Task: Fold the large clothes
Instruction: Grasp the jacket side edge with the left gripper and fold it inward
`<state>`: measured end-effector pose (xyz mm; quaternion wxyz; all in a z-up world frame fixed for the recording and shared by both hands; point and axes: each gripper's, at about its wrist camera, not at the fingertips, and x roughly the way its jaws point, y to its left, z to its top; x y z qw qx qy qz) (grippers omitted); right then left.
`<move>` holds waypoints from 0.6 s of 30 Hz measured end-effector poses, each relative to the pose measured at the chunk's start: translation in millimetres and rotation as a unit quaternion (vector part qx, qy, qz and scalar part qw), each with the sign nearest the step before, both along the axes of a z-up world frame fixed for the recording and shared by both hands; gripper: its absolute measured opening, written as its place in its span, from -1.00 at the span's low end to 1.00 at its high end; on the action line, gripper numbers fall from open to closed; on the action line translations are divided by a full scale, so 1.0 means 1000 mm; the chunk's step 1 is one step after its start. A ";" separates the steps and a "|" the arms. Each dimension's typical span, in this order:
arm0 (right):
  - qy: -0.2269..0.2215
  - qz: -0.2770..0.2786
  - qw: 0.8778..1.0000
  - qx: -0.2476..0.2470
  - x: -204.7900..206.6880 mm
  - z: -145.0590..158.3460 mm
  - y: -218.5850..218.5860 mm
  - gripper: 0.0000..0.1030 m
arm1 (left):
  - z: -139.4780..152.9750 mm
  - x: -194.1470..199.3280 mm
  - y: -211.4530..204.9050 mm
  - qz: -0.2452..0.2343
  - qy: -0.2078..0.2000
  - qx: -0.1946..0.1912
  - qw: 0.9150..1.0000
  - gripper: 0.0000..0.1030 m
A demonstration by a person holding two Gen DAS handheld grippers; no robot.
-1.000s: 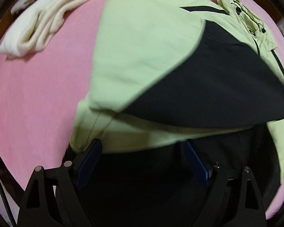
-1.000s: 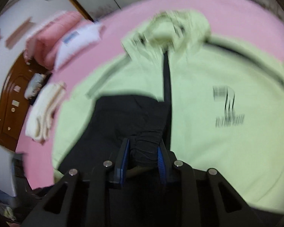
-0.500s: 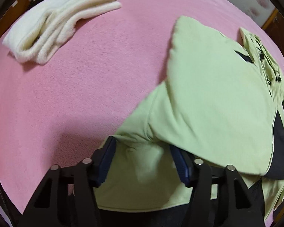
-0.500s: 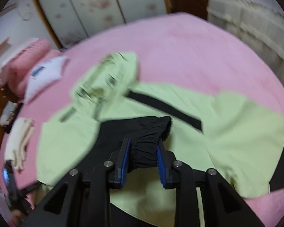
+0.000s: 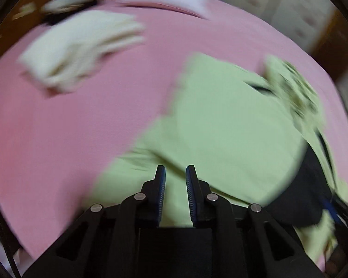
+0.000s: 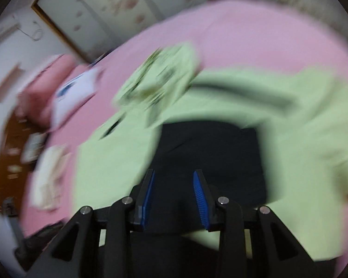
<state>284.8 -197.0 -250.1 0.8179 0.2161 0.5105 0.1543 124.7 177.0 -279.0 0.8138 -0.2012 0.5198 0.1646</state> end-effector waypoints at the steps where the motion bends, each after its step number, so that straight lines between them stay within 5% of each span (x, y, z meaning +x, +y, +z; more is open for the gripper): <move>1: 0.020 0.015 0.999 0.041 0.002 -0.012 0.012 -0.84 | -0.004 0.012 -0.011 -0.032 0.010 -0.016 0.999 -0.69; 3: 0.080 0.038 0.989 0.121 0.005 -0.043 0.048 -0.97 | -0.013 0.029 -0.023 -0.071 0.031 -0.035 0.996 -0.69; 5: 0.124 0.072 0.980 0.138 0.009 -0.063 0.085 -0.97 | -0.024 0.050 -0.029 -0.090 0.062 -0.045 0.993 -0.69; 7: 0.121 0.111 0.980 0.109 0.011 -0.070 0.105 -0.97 | -0.039 0.068 -0.022 -0.101 0.090 -0.032 0.990 -0.69; 11: 0.037 0.148 0.988 -0.027 0.014 -0.066 0.091 -1.00 | -0.050 0.073 0.014 -0.076 0.116 0.056 0.989 -0.75; 16: 0.036 -0.038 0.989 -0.137 0.014 -0.065 -0.047 -1.00 | -0.064 0.056 0.078 -0.023 0.146 0.097 0.984 -0.80; 18: 0.013 -0.078 0.989 -0.126 0.007 -0.055 -0.075 -1.00 | -0.065 0.050 0.090 -0.005 0.156 0.106 0.982 -0.80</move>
